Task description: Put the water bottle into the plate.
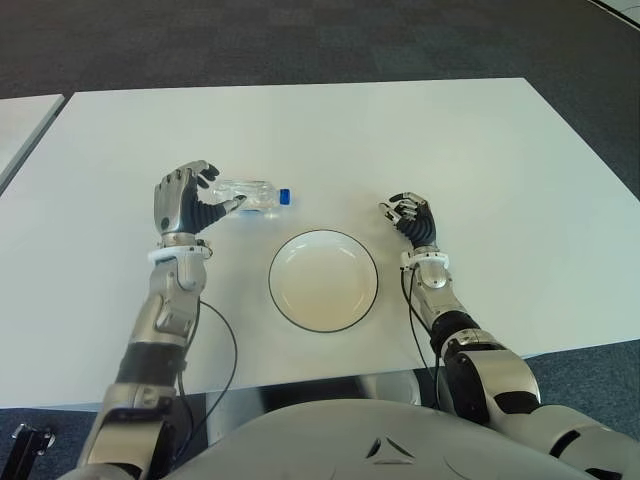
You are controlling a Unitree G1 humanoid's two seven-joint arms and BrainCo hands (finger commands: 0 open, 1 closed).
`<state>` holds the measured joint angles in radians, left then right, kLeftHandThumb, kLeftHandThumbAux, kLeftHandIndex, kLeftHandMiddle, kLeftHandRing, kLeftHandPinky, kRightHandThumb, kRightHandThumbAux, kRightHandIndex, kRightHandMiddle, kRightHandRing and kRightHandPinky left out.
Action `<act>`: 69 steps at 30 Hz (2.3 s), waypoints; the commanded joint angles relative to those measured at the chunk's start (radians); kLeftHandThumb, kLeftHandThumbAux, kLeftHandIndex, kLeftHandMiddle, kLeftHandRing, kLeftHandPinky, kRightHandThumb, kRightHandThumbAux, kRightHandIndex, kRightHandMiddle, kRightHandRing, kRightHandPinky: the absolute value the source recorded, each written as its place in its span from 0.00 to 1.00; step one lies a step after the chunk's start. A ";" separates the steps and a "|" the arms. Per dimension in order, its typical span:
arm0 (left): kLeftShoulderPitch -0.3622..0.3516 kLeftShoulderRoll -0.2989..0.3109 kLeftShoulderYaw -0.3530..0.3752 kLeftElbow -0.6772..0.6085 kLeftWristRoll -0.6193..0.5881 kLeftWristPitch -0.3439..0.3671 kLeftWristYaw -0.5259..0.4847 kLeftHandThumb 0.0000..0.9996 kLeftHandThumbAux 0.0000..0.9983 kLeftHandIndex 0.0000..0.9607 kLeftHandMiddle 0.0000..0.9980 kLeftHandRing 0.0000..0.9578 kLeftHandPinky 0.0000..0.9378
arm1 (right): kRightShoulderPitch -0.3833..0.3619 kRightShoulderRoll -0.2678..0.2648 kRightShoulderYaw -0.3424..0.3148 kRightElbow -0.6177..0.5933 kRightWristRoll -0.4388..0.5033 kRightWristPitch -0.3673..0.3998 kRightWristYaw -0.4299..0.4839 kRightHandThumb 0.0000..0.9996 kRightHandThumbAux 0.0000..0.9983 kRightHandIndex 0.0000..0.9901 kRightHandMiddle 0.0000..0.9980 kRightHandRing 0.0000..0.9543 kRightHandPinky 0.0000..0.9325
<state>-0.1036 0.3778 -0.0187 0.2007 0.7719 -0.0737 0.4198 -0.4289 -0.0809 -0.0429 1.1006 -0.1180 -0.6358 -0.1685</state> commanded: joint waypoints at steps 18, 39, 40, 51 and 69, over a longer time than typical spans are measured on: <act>-0.321 0.111 -0.221 0.589 0.074 -0.135 0.169 0.59 0.20 0.00 0.00 0.00 0.00 | 0.031 0.013 0.001 0.036 -0.001 0.018 -0.008 0.71 0.73 0.44 0.73 0.77 0.78; -0.516 0.098 -0.478 0.888 0.145 -0.089 0.200 0.54 0.12 0.00 0.00 0.00 0.00 | 0.039 0.015 0.010 0.019 -0.010 0.041 -0.046 0.71 0.73 0.44 0.73 0.76 0.77; -0.521 0.097 -0.490 0.895 0.148 -0.087 0.195 0.54 0.12 0.00 0.00 0.00 0.00 | 0.039 0.015 0.010 0.018 -0.010 0.043 -0.048 0.71 0.73 0.44 0.73 0.76 0.77; -0.559 0.081 -0.595 0.954 0.172 -0.063 0.133 0.56 0.15 0.00 0.00 0.00 0.00 | 0.046 0.013 0.018 0.003 -0.017 0.058 -0.065 0.71 0.73 0.44 0.72 0.76 0.77; -0.608 0.043 -0.721 0.996 0.215 -0.037 0.093 0.56 0.17 0.00 0.00 0.00 0.00 | 0.057 0.015 0.019 -0.026 -0.009 0.088 -0.069 0.71 0.73 0.44 0.73 0.76 0.78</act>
<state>-0.7008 0.4365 -0.7168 1.1859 0.9662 -0.1111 0.5414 -0.4104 -0.0761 -0.0226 1.0521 -0.1317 -0.5953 -0.2430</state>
